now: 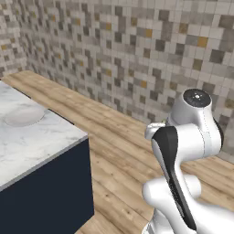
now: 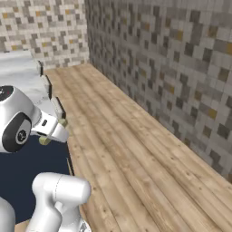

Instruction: Retrieve the butter from the fridge and place it on a plate on the dining table. Then retrieve the butter knife by the fridge and place it near the plate.

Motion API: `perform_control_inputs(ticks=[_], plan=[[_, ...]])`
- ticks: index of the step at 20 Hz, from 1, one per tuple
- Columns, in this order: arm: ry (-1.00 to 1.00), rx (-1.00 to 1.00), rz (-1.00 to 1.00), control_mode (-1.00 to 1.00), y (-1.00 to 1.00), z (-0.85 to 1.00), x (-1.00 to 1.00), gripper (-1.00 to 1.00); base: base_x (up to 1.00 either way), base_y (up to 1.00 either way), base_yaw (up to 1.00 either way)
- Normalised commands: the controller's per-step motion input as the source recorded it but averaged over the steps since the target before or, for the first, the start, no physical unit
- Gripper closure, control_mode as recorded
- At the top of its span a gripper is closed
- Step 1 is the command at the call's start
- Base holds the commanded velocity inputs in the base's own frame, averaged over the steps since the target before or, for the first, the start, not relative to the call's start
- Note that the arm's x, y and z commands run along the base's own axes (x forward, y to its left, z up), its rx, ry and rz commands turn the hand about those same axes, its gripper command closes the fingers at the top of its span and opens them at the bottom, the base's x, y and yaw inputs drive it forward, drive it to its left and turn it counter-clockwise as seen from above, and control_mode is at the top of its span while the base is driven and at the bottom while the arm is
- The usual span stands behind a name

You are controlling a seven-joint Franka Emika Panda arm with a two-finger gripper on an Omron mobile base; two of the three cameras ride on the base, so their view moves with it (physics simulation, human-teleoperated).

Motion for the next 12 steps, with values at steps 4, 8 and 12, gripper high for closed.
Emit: perform_control_inputs(ticks=[4, 8, 12], plan=[[0.00, 0.00, 0.00, 1.00, 0.00, 0.00, 0.00, 1.00, 0.38, -0.66, 0.71], [0.00, 0.00, 0.00, 1.00, 0.00, 0.00, 0.00, 1.00, 0.37, -0.56, 0.59], [0.00, 0.00, 0.00, 1.00, 0.00, 0.00, 0.00, 1.00, 0.63, -0.76, 0.60]])
